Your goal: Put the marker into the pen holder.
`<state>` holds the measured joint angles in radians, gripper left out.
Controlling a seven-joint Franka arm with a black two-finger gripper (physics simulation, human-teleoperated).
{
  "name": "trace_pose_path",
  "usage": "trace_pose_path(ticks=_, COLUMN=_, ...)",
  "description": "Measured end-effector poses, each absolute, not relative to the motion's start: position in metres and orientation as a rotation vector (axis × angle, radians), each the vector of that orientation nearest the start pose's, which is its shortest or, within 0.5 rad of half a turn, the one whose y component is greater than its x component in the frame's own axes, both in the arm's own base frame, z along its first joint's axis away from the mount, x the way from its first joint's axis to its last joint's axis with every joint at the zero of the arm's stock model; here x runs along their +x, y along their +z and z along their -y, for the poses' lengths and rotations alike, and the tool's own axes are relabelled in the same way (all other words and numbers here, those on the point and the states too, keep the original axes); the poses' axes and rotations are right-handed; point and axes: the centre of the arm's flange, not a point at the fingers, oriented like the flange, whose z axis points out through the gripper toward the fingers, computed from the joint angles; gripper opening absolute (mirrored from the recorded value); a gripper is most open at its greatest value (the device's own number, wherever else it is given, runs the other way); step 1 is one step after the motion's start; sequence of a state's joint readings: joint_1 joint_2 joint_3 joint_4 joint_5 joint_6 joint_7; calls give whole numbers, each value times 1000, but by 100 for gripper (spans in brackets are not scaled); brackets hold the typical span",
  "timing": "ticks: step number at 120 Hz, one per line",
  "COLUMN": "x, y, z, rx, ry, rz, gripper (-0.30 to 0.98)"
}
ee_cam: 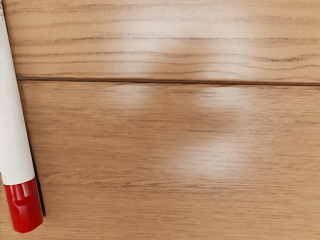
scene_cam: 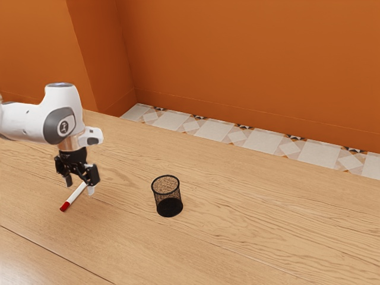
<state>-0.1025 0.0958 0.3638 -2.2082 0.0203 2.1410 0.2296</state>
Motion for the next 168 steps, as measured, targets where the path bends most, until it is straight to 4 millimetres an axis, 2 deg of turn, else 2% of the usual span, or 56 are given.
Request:
trace_pose_path(ticks=15, x=494, y=309, z=-147, rx=-3119, ry=250, rz=44, gripper=67)
trace_pose_path(ticks=26, x=494, y=300, z=-149, rx=-3113, ry=228, rz=29, gripper=67)
trace_pose_path(ticks=37, x=503, y=288, z=-152, rx=-3099, ry=195, rz=11, gripper=67)
trace_pose_path(ticks=61, x=523, y=282, z=-187, rx=-3088, ry=88, rz=66, gripper=67)
trace_pose_path(ticks=74, x=534, y=272, z=-192, rx=-3090, ry=72, rz=62, gripper=67)
trace_pose_path(ticks=97, x=547, y=270, z=-204, rx=-3082, ry=35, rz=47, gripper=67)
trace_pose_path(ticks=119, x=551, y=249, z=-214, rx=-3098, ry=60, rz=55, gripper=67)
trace_pose_path(ticks=168, x=544, y=255, z=-222, rx=-3118, ry=45, rz=17, gripper=67)
